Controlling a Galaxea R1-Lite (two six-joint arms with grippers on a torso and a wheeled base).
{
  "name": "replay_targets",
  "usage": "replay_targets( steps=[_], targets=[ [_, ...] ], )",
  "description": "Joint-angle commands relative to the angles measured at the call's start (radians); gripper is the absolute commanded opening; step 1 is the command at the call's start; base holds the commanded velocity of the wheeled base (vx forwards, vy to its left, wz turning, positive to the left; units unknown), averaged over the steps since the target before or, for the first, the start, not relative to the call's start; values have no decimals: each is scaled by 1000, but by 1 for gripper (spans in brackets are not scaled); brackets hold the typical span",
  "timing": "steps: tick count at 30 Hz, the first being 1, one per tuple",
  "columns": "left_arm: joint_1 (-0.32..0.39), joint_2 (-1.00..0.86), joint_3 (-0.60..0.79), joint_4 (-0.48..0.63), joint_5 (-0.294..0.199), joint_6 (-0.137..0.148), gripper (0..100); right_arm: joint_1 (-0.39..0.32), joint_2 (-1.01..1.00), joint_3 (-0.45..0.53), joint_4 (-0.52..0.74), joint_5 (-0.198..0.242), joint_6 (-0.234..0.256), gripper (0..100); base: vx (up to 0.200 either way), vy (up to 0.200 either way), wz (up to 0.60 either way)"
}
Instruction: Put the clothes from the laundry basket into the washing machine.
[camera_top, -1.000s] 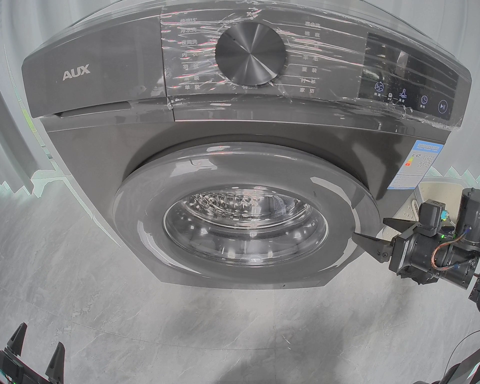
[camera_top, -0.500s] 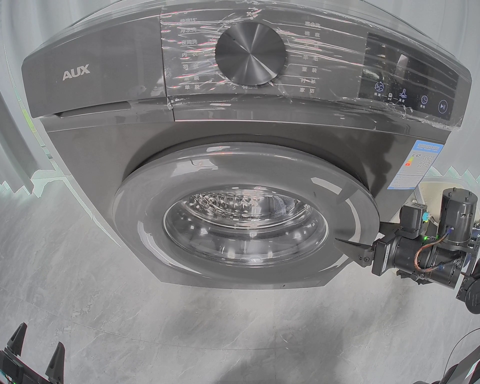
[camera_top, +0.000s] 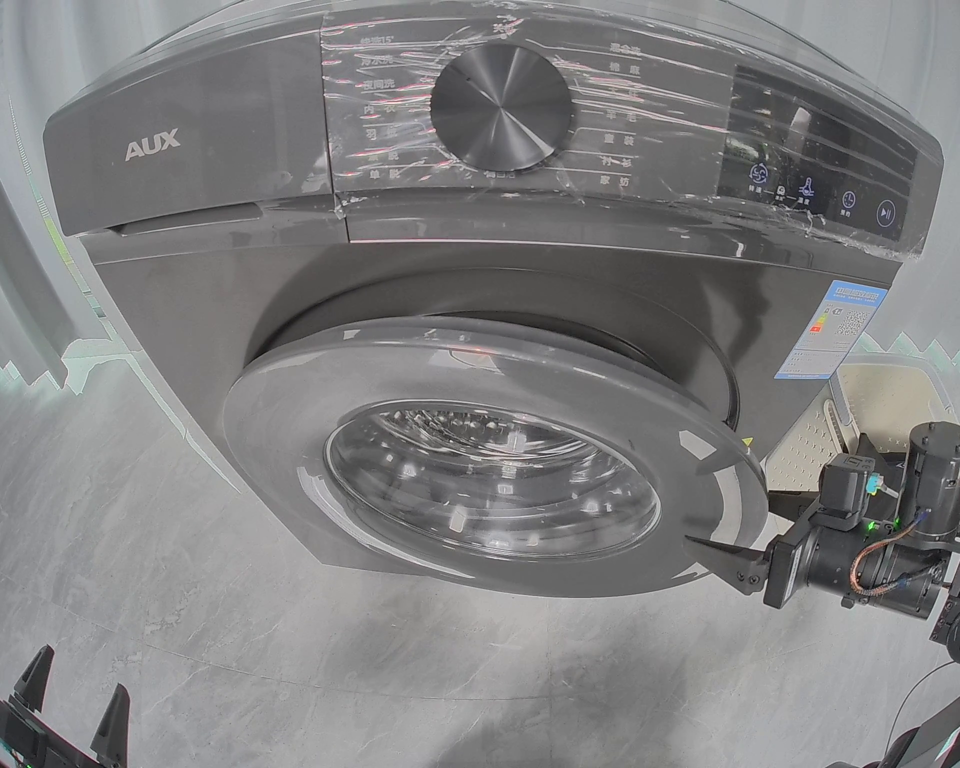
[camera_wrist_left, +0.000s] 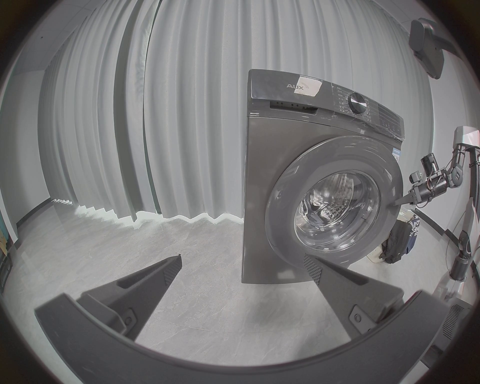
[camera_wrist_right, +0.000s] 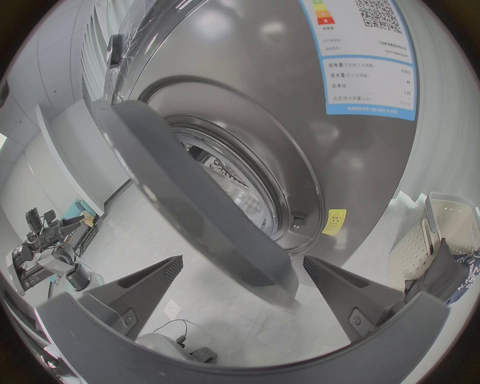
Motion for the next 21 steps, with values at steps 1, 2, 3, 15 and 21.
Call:
replay_targets(
  steps=[1,2,3,15,21],
  targets=[
    [-1,-18,16,0,0,0,100,-29,-11,-20,-3,-1,2,100,0,0,0],
    [0,-18,16,0,1,0,100,-32,-9,-20,-3,0,2,100,-200,0,0],
    [0,-18,16,0,0,0,100,-43,-6,-24,-4,0,9,100,-200,0,0],
    [-1,-18,16,0,0,-2,100,51,3,58,-89,5,75,100,-83,0,0],
    [0,-18,16,0,0,-2,100,74,15,98,-125,9,74,100,0,0,0]
  ],
)
